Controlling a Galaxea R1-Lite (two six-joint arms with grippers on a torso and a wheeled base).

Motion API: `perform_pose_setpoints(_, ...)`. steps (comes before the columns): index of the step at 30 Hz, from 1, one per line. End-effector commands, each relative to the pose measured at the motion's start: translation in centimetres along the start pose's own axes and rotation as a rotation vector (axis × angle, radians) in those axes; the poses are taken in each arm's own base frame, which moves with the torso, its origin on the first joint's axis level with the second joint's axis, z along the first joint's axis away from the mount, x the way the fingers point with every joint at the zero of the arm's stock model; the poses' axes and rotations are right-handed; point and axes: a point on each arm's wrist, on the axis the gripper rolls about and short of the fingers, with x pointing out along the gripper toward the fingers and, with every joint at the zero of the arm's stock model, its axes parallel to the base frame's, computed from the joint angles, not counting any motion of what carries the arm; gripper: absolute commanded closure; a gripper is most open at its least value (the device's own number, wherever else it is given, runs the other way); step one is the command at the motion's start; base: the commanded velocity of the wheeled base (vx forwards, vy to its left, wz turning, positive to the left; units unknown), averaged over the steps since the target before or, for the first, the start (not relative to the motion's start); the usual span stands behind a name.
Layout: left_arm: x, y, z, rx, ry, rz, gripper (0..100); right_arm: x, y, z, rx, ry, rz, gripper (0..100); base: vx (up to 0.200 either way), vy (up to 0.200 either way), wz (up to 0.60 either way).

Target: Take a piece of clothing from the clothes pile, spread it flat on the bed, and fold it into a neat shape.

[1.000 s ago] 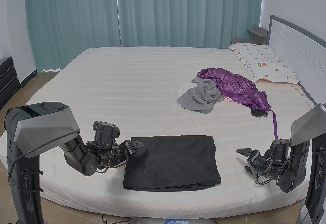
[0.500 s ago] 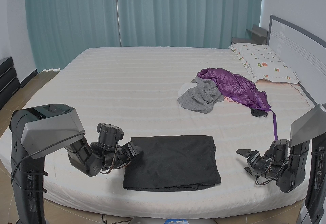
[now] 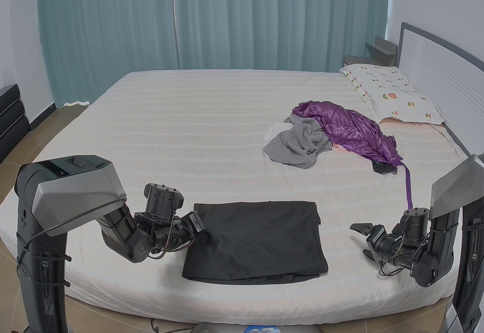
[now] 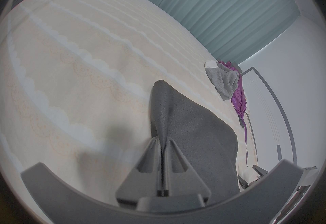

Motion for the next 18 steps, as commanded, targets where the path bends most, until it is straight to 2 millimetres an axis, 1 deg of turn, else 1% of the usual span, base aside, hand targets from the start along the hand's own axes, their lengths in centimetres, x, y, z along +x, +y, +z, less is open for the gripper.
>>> perform_pose_setpoints(1, -0.09, -0.01, 0.07, -0.003, -0.002, -0.002, 100, 0.02, 0.10, 0.04, -0.003, -0.005, 0.011, 0, 0.000, 0.000, 0.00)
perform_pose_setpoints(18, -0.38, 0.18, 0.10, -0.029, 0.005, 0.006, 100, 0.14, 0.05, -0.29, -0.016, 0.005, 0.006, 0, 0.000, 0.000, 0.00)
